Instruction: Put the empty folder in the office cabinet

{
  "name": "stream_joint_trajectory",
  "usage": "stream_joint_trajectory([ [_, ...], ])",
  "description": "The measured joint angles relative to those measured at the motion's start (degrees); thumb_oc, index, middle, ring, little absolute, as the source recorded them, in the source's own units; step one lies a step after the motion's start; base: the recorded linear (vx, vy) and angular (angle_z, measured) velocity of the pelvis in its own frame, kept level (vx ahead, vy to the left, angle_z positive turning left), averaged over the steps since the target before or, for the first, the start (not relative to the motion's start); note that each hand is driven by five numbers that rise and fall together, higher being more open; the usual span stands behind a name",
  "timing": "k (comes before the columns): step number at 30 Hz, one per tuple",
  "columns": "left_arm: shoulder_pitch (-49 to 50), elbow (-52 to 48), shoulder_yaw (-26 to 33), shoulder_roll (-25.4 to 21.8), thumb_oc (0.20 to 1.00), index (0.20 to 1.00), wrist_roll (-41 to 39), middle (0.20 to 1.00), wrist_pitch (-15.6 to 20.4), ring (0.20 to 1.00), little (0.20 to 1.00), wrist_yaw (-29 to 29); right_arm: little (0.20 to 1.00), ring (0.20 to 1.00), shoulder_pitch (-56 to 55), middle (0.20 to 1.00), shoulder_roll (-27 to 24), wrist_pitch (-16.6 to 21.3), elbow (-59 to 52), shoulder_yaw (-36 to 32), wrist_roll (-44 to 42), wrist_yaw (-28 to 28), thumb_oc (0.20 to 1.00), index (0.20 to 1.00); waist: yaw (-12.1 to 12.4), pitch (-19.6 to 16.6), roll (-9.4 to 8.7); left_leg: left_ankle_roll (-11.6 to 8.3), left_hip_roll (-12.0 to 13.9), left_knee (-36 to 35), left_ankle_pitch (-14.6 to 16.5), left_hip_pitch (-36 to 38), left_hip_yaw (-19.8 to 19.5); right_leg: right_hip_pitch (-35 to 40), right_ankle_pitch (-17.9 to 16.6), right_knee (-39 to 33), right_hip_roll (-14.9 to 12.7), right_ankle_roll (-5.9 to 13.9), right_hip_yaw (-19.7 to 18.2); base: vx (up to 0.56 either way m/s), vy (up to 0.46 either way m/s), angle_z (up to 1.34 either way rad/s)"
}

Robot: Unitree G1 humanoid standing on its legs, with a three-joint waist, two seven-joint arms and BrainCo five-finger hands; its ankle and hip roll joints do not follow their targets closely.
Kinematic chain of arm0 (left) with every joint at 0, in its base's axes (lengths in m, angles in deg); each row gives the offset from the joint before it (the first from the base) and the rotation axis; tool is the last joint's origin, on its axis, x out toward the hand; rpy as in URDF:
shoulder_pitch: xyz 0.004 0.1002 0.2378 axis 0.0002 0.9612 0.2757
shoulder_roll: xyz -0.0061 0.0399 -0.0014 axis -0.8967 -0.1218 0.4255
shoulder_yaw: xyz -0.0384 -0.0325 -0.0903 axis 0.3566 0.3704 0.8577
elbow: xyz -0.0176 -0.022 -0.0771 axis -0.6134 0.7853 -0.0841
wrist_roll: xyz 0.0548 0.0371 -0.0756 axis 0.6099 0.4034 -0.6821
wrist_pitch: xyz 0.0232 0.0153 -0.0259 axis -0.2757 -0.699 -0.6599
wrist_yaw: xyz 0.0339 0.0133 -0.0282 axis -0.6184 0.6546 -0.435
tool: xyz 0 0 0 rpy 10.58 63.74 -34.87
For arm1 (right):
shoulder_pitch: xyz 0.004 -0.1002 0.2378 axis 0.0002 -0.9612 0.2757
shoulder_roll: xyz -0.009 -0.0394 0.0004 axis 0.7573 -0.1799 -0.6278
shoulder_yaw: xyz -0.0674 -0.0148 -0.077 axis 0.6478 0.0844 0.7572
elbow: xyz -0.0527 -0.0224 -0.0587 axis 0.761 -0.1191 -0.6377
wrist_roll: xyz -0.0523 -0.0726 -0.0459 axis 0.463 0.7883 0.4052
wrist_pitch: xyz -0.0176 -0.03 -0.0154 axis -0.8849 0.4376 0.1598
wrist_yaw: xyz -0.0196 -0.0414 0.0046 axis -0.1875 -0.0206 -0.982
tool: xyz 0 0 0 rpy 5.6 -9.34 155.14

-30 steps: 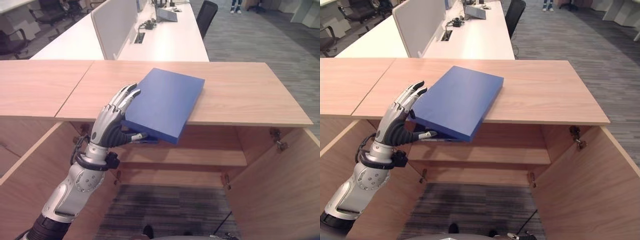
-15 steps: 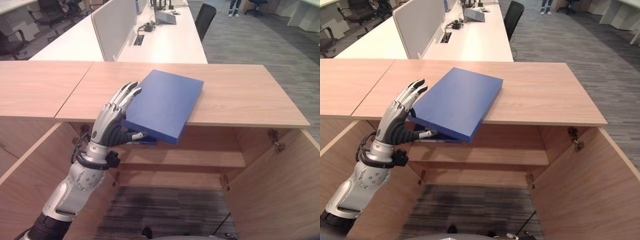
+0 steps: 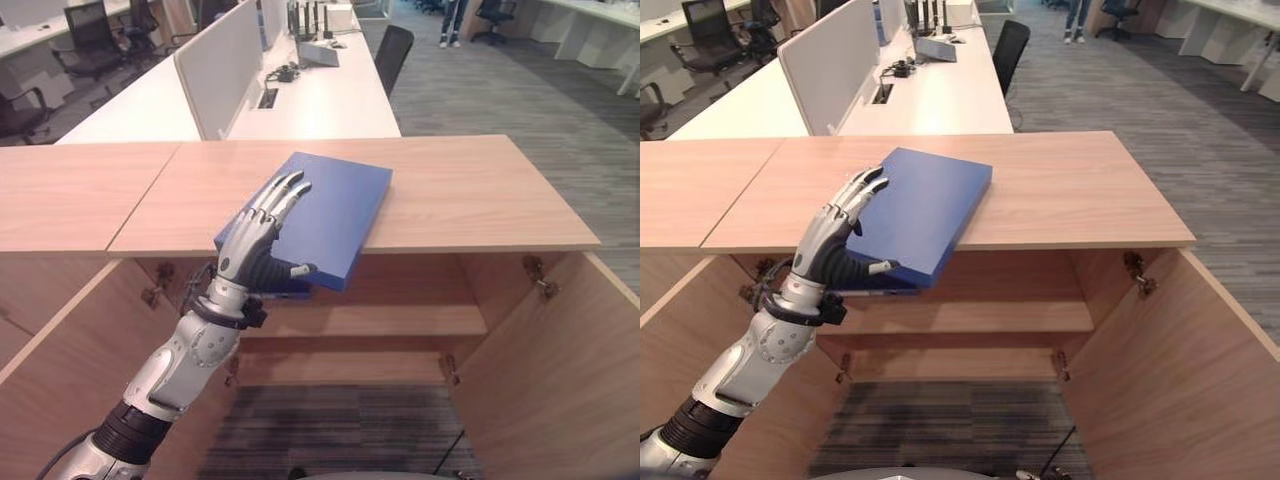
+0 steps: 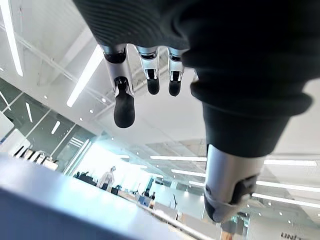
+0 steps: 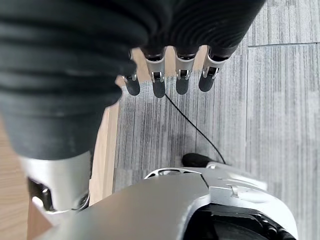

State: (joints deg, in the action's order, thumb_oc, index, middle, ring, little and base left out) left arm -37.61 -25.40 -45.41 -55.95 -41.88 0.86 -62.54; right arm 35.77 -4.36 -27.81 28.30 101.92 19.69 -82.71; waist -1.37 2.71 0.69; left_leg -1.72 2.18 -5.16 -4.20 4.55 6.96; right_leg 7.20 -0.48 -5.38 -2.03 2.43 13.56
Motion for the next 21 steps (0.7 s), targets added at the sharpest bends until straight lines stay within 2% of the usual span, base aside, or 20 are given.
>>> stream_joint_trajectory([
  [10, -0.8, 4.51, -2.82, -0.2, 1.0, 1.0, 3.96, 1.0, -0.32, 1.0, 1.0, 0.05, 1.0, 1.0, 0.49, 1.0, 0.05, 0.0, 0.95, 0.06, 0.01, 0.51, 1.0, 1.0, -0.51, 0.01, -0.01, 0.07, 0.01, 0.0, 0.06, 0.12, 0.47, -0.02, -0.01, 0.0, -0.03, 0.01, -0.26, 0.0, 0.0, 0.0],
  [21, -7.0, 12.15, -6.92, -0.43, 1.0, 1.0, 12.89, 1.0, -2.47, 1.0, 1.0, -1.4, 1.0, 1.0, 0.93, 1.0, 0.05, 0.02, 1.4, 0.06, 0.0, 0.54, 1.0, 1.0, -1.26, 0.02, 0.02, 0.12, 0.01, -0.01, 0.11, 0.19, 0.6, -0.01, -0.03, -0.01, -0.05, 0.02, -0.39, 0.0, 0.0, 0.0],
])
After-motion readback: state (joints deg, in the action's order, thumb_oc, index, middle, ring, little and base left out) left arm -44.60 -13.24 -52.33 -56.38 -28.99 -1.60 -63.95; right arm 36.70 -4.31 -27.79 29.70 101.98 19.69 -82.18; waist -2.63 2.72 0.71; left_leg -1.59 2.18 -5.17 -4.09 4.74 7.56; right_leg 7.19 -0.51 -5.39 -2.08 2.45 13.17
